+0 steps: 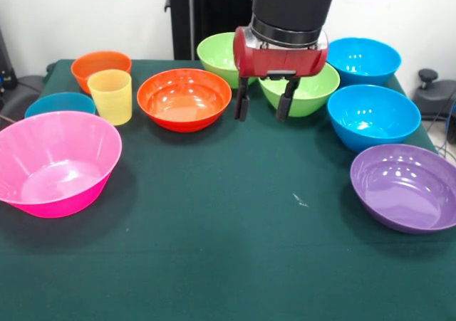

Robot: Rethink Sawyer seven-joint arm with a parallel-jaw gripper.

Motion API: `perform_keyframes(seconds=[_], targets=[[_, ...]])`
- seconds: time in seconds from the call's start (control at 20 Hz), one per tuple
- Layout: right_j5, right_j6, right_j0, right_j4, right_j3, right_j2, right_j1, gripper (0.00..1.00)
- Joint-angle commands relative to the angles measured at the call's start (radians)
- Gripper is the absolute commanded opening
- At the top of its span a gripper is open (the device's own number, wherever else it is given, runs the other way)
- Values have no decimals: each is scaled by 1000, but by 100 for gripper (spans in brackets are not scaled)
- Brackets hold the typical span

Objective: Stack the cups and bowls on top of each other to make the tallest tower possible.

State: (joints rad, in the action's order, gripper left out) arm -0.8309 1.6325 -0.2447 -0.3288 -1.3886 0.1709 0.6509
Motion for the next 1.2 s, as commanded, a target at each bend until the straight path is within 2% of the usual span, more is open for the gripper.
perform_keyframes(seconds=[0.05, 0.3, 0.45, 0.75, 1.0, 1.2], targets=[[-134, 32, -9, 27, -125, 1, 43, 100], [-122, 200, 30, 53, -103, -80, 25, 100], [-80, 319, 43, 100, -110, -128, 23, 100], [-68, 386, 49, 175, -135, -164, 33, 100], [-74, 380, 51, 169, -153, -182, 63, 100], [-24, 440, 53, 171, -194, -213, 87, 100]])
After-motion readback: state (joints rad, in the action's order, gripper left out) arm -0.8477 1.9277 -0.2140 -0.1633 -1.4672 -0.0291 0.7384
